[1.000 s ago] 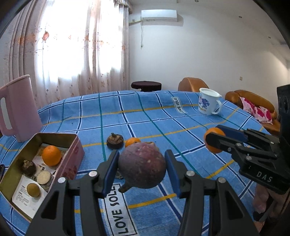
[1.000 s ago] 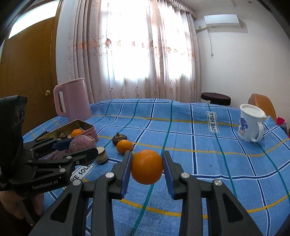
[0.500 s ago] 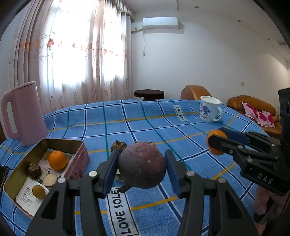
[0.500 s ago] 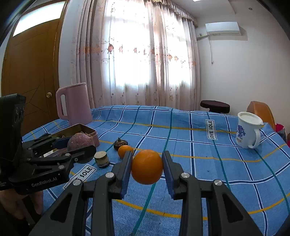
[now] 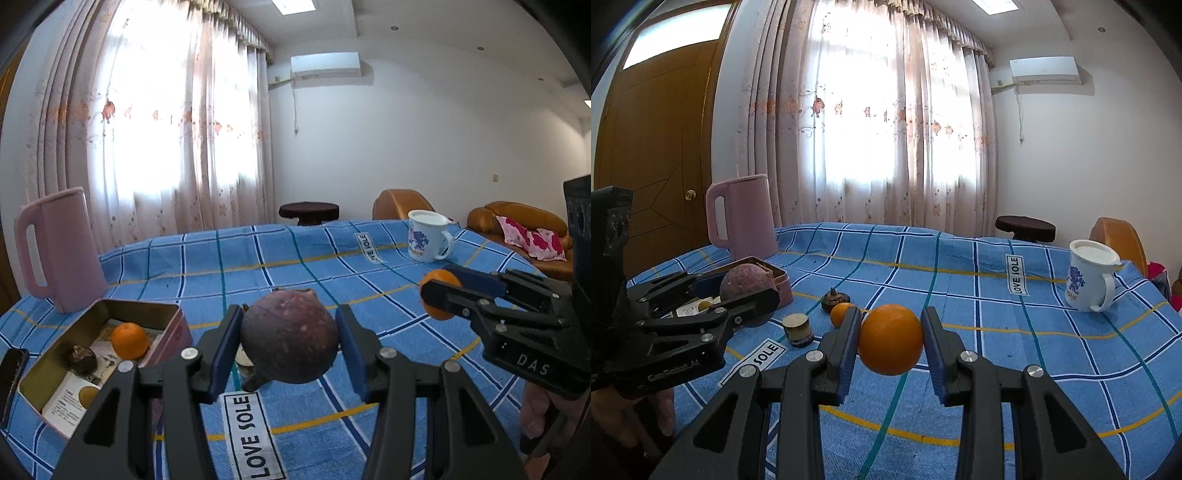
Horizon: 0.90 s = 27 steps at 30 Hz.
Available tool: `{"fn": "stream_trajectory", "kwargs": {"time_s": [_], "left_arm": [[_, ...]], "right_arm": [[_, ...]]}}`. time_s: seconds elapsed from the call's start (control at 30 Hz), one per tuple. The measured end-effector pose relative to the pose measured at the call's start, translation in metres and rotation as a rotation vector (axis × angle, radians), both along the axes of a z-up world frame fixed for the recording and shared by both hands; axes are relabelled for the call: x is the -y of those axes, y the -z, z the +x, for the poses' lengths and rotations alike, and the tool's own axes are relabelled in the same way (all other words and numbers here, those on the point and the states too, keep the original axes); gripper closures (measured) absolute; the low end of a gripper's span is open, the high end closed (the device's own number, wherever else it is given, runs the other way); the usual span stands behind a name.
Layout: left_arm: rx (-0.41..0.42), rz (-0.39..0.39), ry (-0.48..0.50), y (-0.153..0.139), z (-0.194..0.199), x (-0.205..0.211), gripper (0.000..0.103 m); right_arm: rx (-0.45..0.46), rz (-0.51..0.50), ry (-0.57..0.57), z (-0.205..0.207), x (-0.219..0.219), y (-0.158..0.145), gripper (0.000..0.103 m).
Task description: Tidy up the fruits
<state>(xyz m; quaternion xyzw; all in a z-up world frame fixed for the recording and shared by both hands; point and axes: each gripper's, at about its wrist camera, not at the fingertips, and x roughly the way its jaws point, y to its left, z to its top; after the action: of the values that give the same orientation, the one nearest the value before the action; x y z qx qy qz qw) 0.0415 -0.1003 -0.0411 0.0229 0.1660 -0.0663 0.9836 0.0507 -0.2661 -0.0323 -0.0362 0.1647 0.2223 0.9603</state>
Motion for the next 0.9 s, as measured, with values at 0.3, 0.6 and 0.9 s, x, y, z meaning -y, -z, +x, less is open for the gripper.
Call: {"fn": "stream_trajectory", "kwargs": {"time_s": [0.3,0.6,0.9], "left_arm": [[0.004,-0.004,0.004,-0.004,-0.005,-0.006,0.05],[-0.023,-0.053,-0.106,-0.013,0.002,-0.064,0.05],[-0.072,-0.081,-0.233,-0.015,0.012,-0.139,0.05]], "right_arm": [[0.021,0.001,-0.005,-0.002,-0.003,-0.005,0.068],[0.007,0.007,-0.114,0.014,-0.041,-0.03,0.068],[-0.026,-0.022,-0.256,0.033,-0.115,-0.041,0.068]]}}
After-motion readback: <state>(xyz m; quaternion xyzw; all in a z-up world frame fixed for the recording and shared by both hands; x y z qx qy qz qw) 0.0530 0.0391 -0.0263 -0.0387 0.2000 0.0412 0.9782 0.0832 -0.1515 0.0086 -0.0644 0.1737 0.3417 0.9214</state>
